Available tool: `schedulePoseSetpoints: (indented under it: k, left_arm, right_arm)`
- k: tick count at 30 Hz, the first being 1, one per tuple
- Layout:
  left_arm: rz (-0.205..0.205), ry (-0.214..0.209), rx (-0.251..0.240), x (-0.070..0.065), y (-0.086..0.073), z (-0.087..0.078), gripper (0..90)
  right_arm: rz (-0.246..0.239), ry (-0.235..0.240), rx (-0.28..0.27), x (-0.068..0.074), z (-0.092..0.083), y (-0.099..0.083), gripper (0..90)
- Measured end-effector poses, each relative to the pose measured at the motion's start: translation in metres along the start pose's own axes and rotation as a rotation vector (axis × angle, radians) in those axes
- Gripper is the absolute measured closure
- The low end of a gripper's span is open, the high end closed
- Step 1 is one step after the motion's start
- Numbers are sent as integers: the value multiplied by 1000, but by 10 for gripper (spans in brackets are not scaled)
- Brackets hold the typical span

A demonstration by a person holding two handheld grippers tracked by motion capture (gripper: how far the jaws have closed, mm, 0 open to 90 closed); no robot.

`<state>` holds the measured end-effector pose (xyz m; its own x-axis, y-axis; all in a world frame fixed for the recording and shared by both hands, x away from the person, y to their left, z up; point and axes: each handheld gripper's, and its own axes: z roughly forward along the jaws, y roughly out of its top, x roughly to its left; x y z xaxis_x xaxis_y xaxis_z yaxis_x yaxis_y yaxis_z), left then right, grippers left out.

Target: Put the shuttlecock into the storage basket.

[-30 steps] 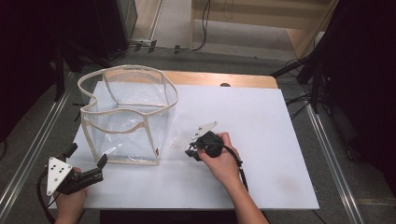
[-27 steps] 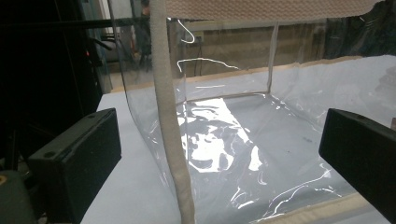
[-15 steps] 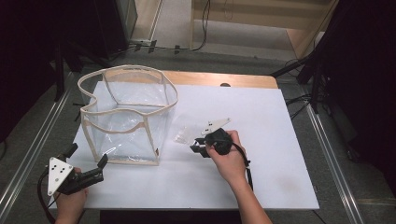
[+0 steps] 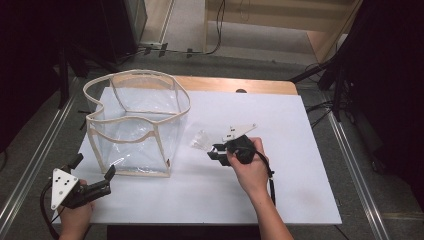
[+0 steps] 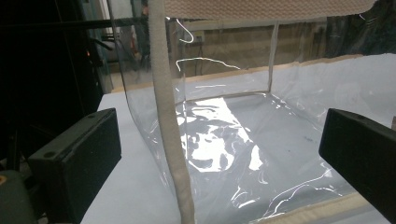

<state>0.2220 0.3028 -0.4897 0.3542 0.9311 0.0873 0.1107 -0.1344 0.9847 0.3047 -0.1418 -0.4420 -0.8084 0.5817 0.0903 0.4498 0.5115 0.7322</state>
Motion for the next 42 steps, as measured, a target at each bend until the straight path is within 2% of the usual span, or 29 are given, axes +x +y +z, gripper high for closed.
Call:
schedulePoseSetpoints:
  k: [9,20,29,42]
  left_arm:
    - [-1,0,-1,0,0,0,0]
    - [2,1,1,0,0,0,0]
    - [3,1,0,0,0,0,0]
    - [4,-1,0,0,0,0,0]
  right_arm:
    - [3,-15,-48,-2,-12,2,627]
    - [17,-11,-73,-6,-21,6,627]
    - [10,-18,-85,-6,-25,9,627]
    - [9,-8,-165,-6,-37,22,627]
